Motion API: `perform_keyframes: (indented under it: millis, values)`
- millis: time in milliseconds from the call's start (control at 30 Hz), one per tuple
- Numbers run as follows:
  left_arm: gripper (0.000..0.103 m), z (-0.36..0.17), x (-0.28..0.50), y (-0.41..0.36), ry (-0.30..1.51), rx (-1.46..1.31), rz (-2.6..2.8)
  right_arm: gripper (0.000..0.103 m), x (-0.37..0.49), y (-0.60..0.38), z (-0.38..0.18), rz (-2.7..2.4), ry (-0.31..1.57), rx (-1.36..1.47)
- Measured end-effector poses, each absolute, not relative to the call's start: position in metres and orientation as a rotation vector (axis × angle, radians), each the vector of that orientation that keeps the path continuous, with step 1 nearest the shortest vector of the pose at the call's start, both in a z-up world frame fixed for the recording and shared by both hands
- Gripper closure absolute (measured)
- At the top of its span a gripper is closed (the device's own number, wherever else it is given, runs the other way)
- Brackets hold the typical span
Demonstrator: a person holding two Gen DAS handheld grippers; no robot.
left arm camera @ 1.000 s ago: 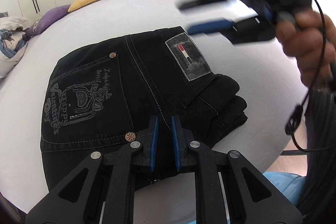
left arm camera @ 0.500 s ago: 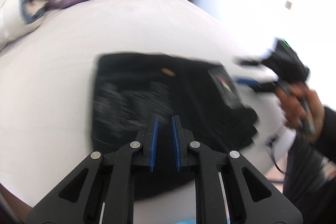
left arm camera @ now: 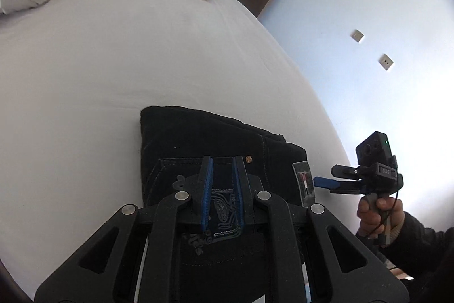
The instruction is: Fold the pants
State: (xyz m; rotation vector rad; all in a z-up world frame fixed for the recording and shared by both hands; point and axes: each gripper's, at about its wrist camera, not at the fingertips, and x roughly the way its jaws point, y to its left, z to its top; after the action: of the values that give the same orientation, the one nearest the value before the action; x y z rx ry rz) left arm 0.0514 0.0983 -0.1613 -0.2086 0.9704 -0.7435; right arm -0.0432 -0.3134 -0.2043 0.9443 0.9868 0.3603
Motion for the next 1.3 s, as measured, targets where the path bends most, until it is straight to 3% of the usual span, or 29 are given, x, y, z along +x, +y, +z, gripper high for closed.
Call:
perform_keyframes:
  millis: [133,200,400,467,500,533,600,633,867,967,1033,1067,1100,1300]
  values:
    - [0.09,-0.211,0.055,0.069,1.121,-0.027,-0.634,0.028,-0.041,-0.305,-0.206,0.344,1.012,0.911]
    - [0.09,-0.228,0.05,0.075,1.098,-0.015,-0.624,0.028,-0.038,-0.298,-0.205,0.331,1.03,0.865]
    - [0.089,-0.189,0.034,0.099,0.994,-0.077,-0.607,0.028,-0.039,-0.292,-0.192,0.321,1.049,0.812]
    - [0.087,-0.182,0.032,0.116,0.977,-0.099,-0.594,0.023,-0.04,-0.294,-0.19,0.331,1.042,0.82]
    - [0.075,-0.184,0.033,0.123,0.992,-0.111,-0.594,0.019,-0.041,-0.294,-0.191,0.334,1.044,0.831]
    - [0.044,-0.189,0.035,0.134,1.018,-0.134,-0.593,0.017,-0.04,-0.293,-0.192,0.33,1.05,0.836]
    - [0.011,-0.196,0.035,0.151,1.031,-0.197,-0.582,0.017,-0.039,-0.29,-0.2,0.312,1.085,0.834]
    - [0.01,-0.2,0.035,0.158,1.042,-0.244,-0.605,0.017,-0.038,-0.288,-0.205,0.3,1.114,0.827]
    - [0.01,-0.228,0.043,0.141,1.177,-0.238,-0.635,0.018,-0.021,-0.273,-0.215,0.313,1.159,0.821]
    - [0.015,-0.23,0.05,0.128,1.204,-0.172,-0.614,0.031,-0.011,-0.267,-0.222,0.322,1.173,0.836]
    - [0.038,-0.23,0.056,0.123,1.222,-0.133,-0.595,0.037,-0.006,-0.266,-0.227,0.32,1.167,0.883]
    - [0.045,-0.231,0.059,0.122,1.233,-0.132,-0.591,0.047,-0.004,-0.265,-0.229,0.32,1.166,0.895]
    - [0.059,-0.231,0.063,0.12,1.252,-0.149,-0.604,0.057,-0.003,-0.264,-0.231,0.316,1.174,0.89]
    - [0.076,-0.222,0.059,0.099,1.269,-0.068,-0.553,0.075,-0.003,-0.26,-0.227,0.309,1.161,0.81]
